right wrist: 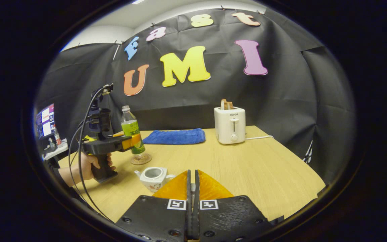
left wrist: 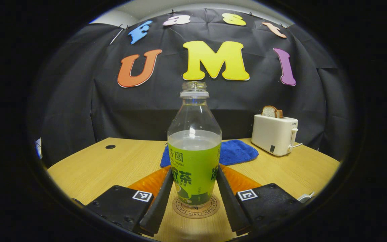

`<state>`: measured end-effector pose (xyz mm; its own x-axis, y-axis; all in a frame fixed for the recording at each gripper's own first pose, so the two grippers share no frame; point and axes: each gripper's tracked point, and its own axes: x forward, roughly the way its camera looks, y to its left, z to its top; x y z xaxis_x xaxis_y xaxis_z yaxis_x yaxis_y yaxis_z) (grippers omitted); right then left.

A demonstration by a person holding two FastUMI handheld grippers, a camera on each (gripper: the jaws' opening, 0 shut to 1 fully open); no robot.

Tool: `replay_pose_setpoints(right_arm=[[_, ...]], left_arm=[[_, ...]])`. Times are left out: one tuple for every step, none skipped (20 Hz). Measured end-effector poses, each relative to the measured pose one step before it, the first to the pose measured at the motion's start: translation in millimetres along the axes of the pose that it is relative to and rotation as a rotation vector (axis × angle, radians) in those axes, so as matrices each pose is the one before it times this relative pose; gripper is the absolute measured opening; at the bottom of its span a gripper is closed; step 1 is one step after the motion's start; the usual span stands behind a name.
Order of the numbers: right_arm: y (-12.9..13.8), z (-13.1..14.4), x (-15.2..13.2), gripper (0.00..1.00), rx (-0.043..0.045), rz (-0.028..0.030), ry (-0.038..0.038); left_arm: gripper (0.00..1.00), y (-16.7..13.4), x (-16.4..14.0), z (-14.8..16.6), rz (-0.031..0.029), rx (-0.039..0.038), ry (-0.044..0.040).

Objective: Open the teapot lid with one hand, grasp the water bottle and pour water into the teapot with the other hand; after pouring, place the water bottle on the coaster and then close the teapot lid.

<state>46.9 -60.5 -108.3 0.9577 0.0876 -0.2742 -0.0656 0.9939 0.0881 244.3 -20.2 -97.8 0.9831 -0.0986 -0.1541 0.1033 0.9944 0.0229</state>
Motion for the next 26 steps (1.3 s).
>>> replay_pose_setpoints(right_arm=[[-0.98,-0.94,-0.05,0.00,0.00072,-0.00024,0.00027],[-0.63,-0.06,-0.34,0.00,0.00121,0.00015,0.00010],[-0.08,-0.07,-0.24,0.00,0.00101,-0.00063,-0.00020],[-0.92,0.94,-0.73,0.00,0.00041,-0.00114,-0.00217],[-0.77,-0.37,-0.40,0.00,0.00107,-0.00025,-0.00153],[-0.17,0.77,-0.38,0.00,-0.00020,-0.00160,-0.00068],[-0.29,0.00,0.01,0.00,0.00004,-0.00075,-0.00109],[-1.01,0.03,0.01,0.00,0.00137,-0.00189,0.00043],[-0.07,-0.17,-0.47,0.00,0.00199,0.00021,-0.00082],[0.98,0.28,-0.06,0.00,0.00011,-0.00047,0.00015],[1.55,-0.11,0.52,0.00,-0.00091,0.00247,-0.00093],[2.01,0.32,-0.10,0.00,-0.00108,0.00193,-0.00029],[2.29,0.55,0.92,0.00,-0.00193,0.00406,-0.00057],[2.49,1.22,0.10,0.00,-0.00133,0.00372,-0.00288],[2.90,1.12,0.83,0.00,-0.00060,0.00496,-0.00572],[3.30,1.81,1.26,0.00,-0.00198,0.00507,-0.00513],[4.33,1.36,1.91,0.00,-0.00491,0.00796,-0.00367],[4.26,2.66,2.48,0.00,-0.00722,0.00734,-0.00493],[4.66,2.05,3.40,0.00,-0.00526,0.00784,-0.00333],[5.83,4.55,4.01,0.00,-0.00222,0.01447,-0.00894],[5.96,4.51,3.99,0.00,-0.00027,0.01492,-0.00978],[7.52,5.79,5.96,0.00,-0.00237,0.01688,-0.01313],[5.66,2.95,7.70,0.00,-0.00821,0.01097,-0.00727],[6.07,3.16,7.94,0.00,-0.00917,0.01376,-0.00662],[5.43,0.67,7.78,0.00,-0.00919,0.01237,-0.00545],[5.25,-1.54,7.19,0.00,-0.00344,0.01317,0.00316]], left_arm=[[0.77,-0.15,0.36,-2.55,0.00047,0.00037,0.00836],[0.77,-0.49,0.10,-2.47,-0.00385,-0.00224,0.00855],[0.78,-0.16,0.22,-2.39,0.00038,-0.00230,0.00732],[0.78,-0.88,1.01,-0.42,0.00175,-0.00243,0.00582],[0.78,0.65,-0.32,-1.18,0.00369,-0.00174,0.00427],[0.78,0.33,0.32,-0.64,0.00161,-0.00239,0.00117],[0.80,1.25,-0.60,0.06,0.00208,-0.00100,-0.00094],[0.79,-1.22,-0.04,-0.19,0.00093,0.00125,0.00295],[0.80,-0.74,-0.61,-0.07,-0.00264,0.00061,0.00198],[0.80,-1.54,-0.74,0.18,-0.00398,0.00251,0.00641],[0.82,-1.04,-0.69,-3.06,-0.00391,0.00000,0.01035],[0.89,-0.07,-3.01,-3.00,-0.00318,0.00148,0.01737],[1.00,-0.30,-0.89,-3.87,-0.00010,-0.00382,0.01477],[1.00,-0.69,-4.76,-0.76,-0.00519,-0.00931,0.00760],[1.00,1.56,-6.45,-0.75,0.00156,-0.00338,0.00117],[1.00,3.02,-6.96,0.16,0.00885,0.00169,-0.00054],[1.00,3.69,-8.98,0.78,0.00753,0.00056,-0.00262],[1.00,3.48,-8.66,2.45,0.00909,-0.00005,-0.00813],[1.00,5.70,-11.50,4.65,0.01511,0.00163,-0.01939],[1.00,7.28,-11.93,5.88,0.01478,0.00498,-0.02039],[1.00,6.87,-12.32,4.29,0.01381,0.00130,-0.01262],[1.00,5.24,-13.35,5.43,0.01047,-0.00298,-0.01213],[1.00,5.69,-13.08,3.83,0.01259,-0.00392,-0.01229],[1.00,5.79,-11.06,3.94,0.01522,-0.00247,-0.01114],[1.00,5.14,-12.50,2.04,0.01255,-0.00479,-0.01118],[1.00,4.27,-11.48,2.21,0.00786,-0.01001,-0.01162]])
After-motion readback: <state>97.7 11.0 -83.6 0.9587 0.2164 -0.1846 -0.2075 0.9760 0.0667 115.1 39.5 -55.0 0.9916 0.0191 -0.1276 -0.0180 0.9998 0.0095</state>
